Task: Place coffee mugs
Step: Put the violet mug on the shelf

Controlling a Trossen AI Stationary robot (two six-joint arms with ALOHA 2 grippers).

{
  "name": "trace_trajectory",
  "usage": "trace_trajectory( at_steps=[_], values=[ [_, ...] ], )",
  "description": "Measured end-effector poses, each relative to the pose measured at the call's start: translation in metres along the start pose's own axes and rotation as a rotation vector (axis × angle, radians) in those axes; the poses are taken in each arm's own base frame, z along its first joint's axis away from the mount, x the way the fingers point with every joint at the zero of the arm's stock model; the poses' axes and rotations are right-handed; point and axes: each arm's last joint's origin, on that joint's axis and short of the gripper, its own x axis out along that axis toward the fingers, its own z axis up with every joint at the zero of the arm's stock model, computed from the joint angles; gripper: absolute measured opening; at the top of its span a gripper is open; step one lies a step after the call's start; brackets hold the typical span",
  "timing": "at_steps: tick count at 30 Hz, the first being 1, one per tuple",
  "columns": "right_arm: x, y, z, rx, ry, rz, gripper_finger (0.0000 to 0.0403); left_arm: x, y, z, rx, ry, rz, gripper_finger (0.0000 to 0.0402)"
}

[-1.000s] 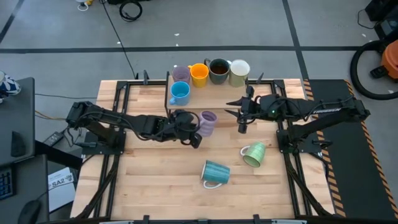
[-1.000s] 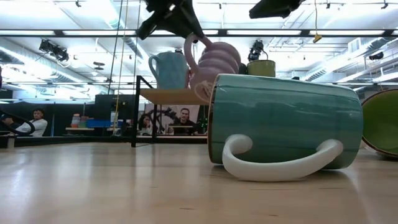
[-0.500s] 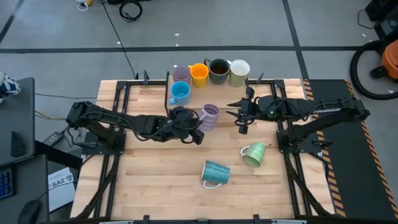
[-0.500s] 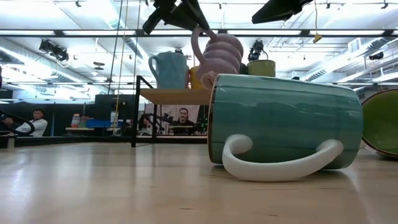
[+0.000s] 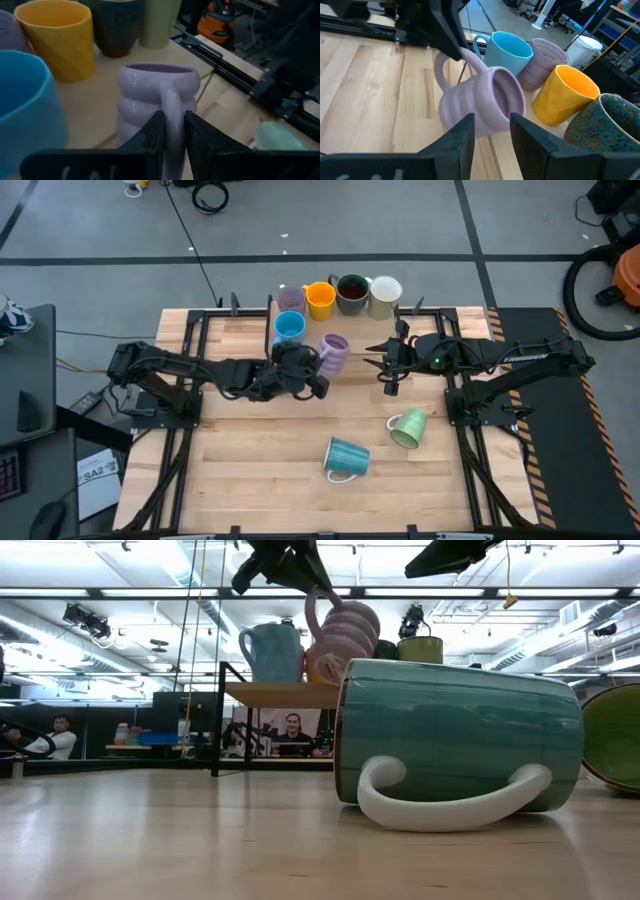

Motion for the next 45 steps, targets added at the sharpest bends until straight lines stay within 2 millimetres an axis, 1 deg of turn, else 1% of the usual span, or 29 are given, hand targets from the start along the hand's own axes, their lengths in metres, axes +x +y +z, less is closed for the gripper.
trace_trajectory(
  at_steps=[9,18,22,26,34,39,45],
  values=[
    [0.000,0.000,0.000,0.004,0.000,0.000,0.0130,0.010,0.009,0.007,-0.012,-0.010,0.038,0.0060],
    [0.000,0.003,-0.004,0.016,0.028,0.077,0.0131,0.010,0.009,0.007,-0.015,-0.007,0.027,0.0060],
    [0.001,0.002,-0.005,0.011,0.043,0.082,0.0130,0.010,0.009,0.007,-0.015,-0.006,0.027,0.0060],
    [0.009,-0.002,-0.007,0.014,0.054,0.055,0.0130,0.010,0.009,0.007,-0.016,-0.007,0.027,0.0060],
    [0.044,-0.016,-0.014,-0.045,0.098,-0.018,0.0130,0.010,0.009,0.007,-0.016,-0.006,0.027,0.0060],
    [0.055,-0.028,-0.020,-0.044,0.086,0.070,0.0131,0.010,0.009,0.007,-0.017,-0.006,0.027,0.0060],
    [0.058,-0.048,-0.023,-0.023,0.037,0.158,0.0131,0.010,0.009,0.007,-0.017,-0.006,0.027,0.0060]
  ],
)
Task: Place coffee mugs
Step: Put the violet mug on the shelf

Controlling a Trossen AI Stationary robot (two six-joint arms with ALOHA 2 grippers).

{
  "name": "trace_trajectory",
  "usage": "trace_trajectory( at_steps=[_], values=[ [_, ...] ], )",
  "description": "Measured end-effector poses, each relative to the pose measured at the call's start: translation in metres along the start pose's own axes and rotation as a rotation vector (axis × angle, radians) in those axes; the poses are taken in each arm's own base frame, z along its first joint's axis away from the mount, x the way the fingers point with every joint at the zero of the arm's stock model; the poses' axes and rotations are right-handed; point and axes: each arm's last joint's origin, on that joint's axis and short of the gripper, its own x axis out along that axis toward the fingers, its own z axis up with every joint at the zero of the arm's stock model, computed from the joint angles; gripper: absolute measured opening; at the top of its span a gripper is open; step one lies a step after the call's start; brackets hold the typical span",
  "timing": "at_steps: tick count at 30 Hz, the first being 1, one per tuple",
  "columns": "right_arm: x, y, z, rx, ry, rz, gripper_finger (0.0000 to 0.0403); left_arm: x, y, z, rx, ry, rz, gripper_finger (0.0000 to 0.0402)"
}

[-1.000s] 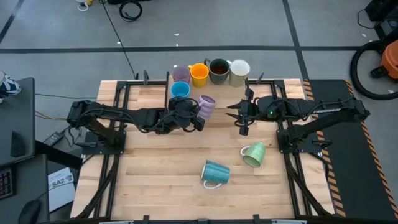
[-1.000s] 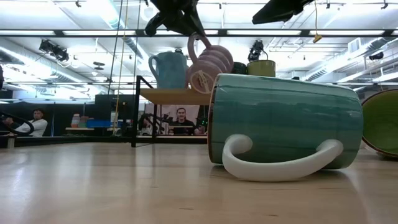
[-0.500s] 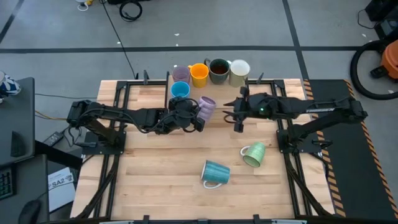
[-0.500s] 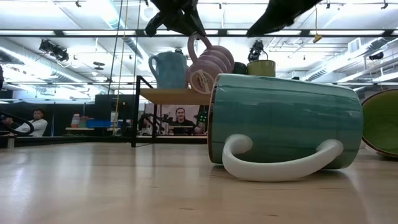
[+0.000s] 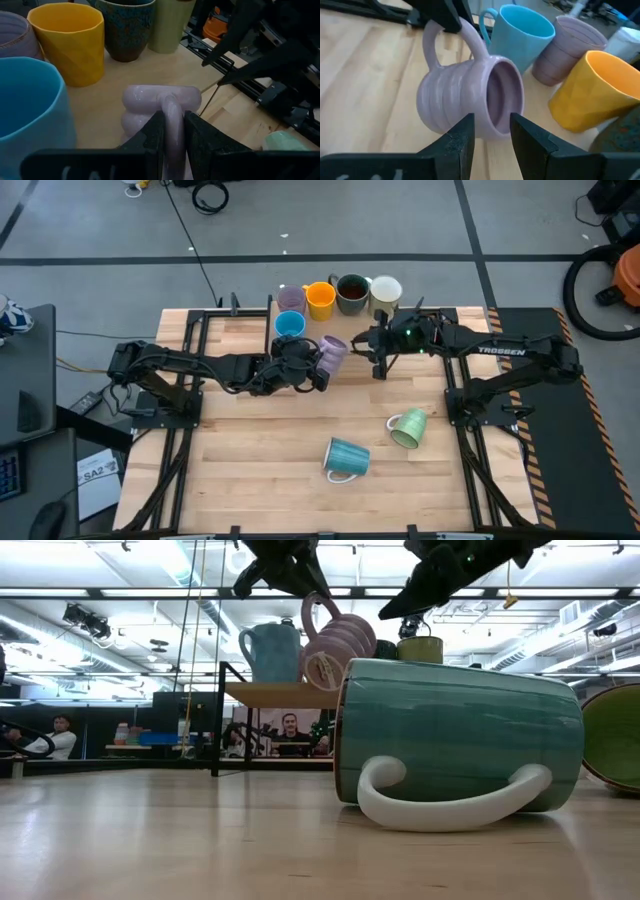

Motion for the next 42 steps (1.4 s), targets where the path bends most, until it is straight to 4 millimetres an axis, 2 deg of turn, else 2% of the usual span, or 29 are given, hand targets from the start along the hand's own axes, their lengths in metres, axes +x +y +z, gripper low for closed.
trace_trajectory(
  at_steps=[5,10,27,31,38,42],
  values=[
    [0.002,-0.014,-0.004,-0.008,-0.050,0.099,0.0130,0.000,0.000,0.000,0.000,0.000,0.000,0.0060],
    [0.006,-0.024,-0.004,-0.002,-0.076,0.056,0.0130,0.000,0.000,0.000,0.001,0.000,0.000,0.0060],
    [0.005,-0.025,-0.001,0.019,-0.104,0.036,0.0135,0.000,0.000,-0.001,0.003,0.004,0.003,0.0060],
    [0.007,-0.025,-0.002,0.058,-0.097,0.040,0.0161,0.000,0.000,-0.001,0.003,0.004,0.003,0.0060],
    [0.007,-0.023,-0.004,0.053,-0.090,0.085,0.0233,0.000,0.000,-0.001,0.003,0.004,0.004,0.0059],
    [0.007,-0.022,-0.004,0.041,-0.103,0.132,0.0252,0.000,0.000,-0.001,0.003,0.004,0.004,0.0059]
  ],
)
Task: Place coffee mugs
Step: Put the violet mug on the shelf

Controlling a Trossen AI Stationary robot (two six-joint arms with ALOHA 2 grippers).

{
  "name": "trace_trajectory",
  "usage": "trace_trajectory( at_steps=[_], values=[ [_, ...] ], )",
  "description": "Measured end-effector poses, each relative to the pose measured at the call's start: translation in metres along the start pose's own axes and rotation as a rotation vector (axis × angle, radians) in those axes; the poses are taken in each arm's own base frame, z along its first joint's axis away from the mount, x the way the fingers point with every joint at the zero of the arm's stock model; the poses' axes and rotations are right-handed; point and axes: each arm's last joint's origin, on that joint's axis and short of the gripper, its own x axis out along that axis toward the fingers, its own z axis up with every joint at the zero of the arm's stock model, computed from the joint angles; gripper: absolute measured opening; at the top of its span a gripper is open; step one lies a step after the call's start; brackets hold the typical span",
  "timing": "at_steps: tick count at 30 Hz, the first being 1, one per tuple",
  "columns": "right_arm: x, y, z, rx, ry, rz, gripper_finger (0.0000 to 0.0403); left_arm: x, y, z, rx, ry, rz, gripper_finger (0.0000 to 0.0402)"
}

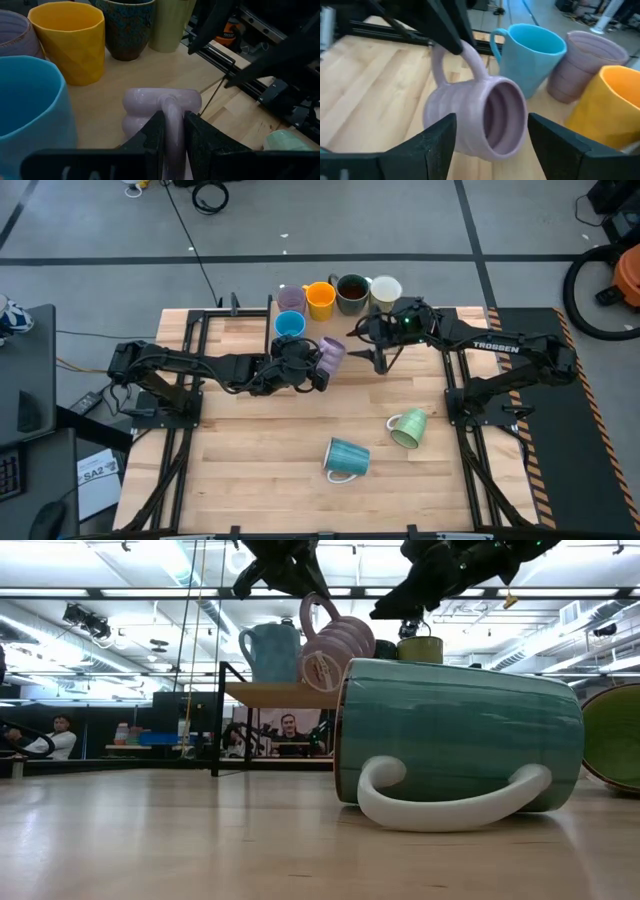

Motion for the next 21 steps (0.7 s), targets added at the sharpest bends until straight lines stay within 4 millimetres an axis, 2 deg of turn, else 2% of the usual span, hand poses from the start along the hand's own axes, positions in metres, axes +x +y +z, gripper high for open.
trace_trajectory(
  at_steps=[6,16,21],
  values=[
    [0.005,0.000,-0.002,0.003,-0.008,0.059,0.0253,0.000,0.000,0.000,0.000,0.000,0.000,0.0059],
    [0.043,-0.008,-0.024,-0.022,0.043,0.090,0.0252,0.000,0.001,-0.001,0.009,0.006,0.006,0.0059],
    [0.056,-0.007,-0.031,-0.018,0.011,0.194,0.0252,0.000,0.000,-0.001,0.005,0.004,0.003,0.0058]
  ],
)
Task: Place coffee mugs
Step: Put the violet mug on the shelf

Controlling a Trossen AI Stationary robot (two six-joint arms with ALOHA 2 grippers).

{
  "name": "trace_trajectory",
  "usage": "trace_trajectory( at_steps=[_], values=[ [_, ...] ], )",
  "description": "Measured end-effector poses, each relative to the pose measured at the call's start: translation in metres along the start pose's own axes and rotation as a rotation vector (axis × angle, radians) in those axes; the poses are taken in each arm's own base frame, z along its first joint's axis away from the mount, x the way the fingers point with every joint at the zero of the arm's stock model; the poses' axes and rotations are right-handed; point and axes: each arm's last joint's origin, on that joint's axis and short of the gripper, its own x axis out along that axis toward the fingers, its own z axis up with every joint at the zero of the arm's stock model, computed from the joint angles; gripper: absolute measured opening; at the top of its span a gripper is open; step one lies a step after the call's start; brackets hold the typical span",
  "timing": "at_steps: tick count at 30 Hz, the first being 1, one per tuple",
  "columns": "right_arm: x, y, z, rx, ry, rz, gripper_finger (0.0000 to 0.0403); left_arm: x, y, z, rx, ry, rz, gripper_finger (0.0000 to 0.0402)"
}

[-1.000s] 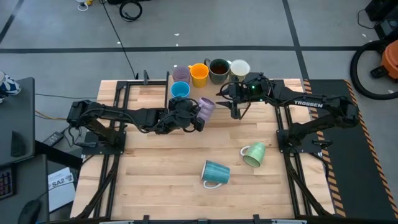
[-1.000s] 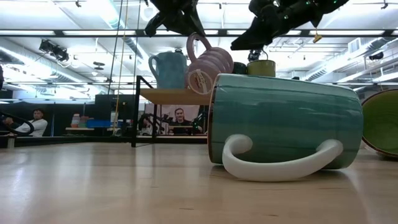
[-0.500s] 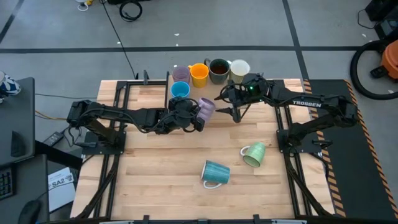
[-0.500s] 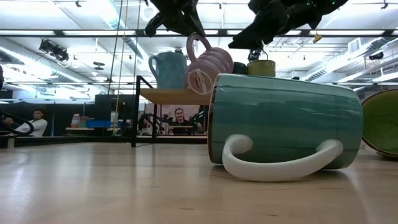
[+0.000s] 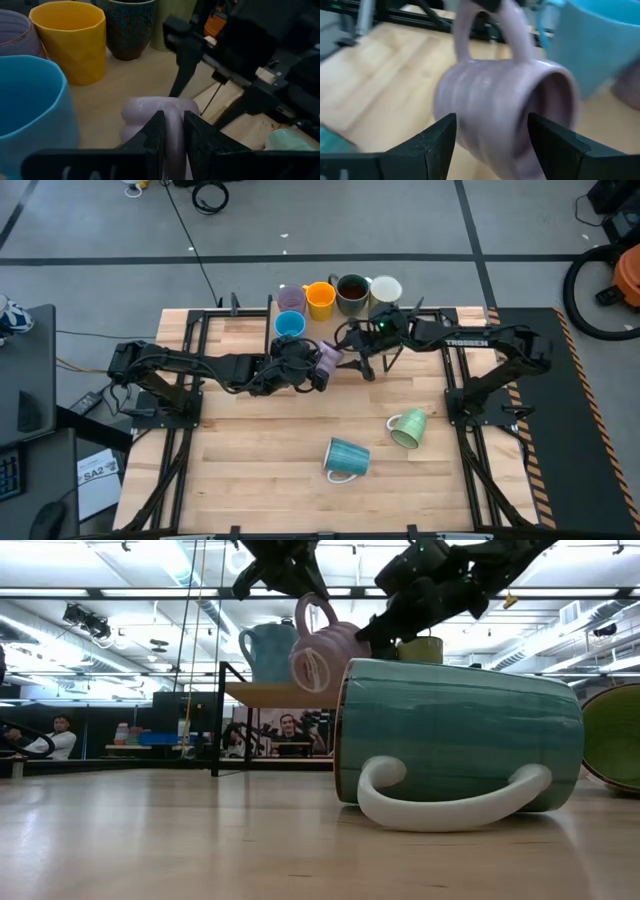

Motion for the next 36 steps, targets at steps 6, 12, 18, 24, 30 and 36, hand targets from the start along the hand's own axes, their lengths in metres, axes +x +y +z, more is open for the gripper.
trace_trajectory(
  at_steps=[6,12,18,24,30,36],
  values=[
    [0.011,-0.001,-0.007,0.013,-0.012,0.071,0.0237,0.000,0.000,0.000,-0.001,-0.001,0.001,0.0055],
    [0.014,0.000,-0.005,0.000,-0.028,0.072,0.0181,-0.001,0.000,0.002,-0.009,-0.012,-0.001,0.0009],
    [0.012,-0.001,-0.002,-0.014,-0.045,0.045,0.0095,-0.001,0.000,0.001,-0.002,-0.005,0.000,0.0002],
    [0.015,0.000,-0.004,-0.008,-0.030,0.040,0.0010,-0.001,0.000,0.000,0.007,0.015,-0.018,0.0006],
    [0.015,0.003,-0.002,-0.015,-0.038,0.050,0.0031,-0.001,-0.004,-0.003,0.009,0.112,-0.147,0.0007],
    [0.021,0.014,0.002,0.002,-0.013,0.013,0.0066,-0.013,-0.011,-0.011,0.137,0.186,-0.259,0.0008]
  ],
)
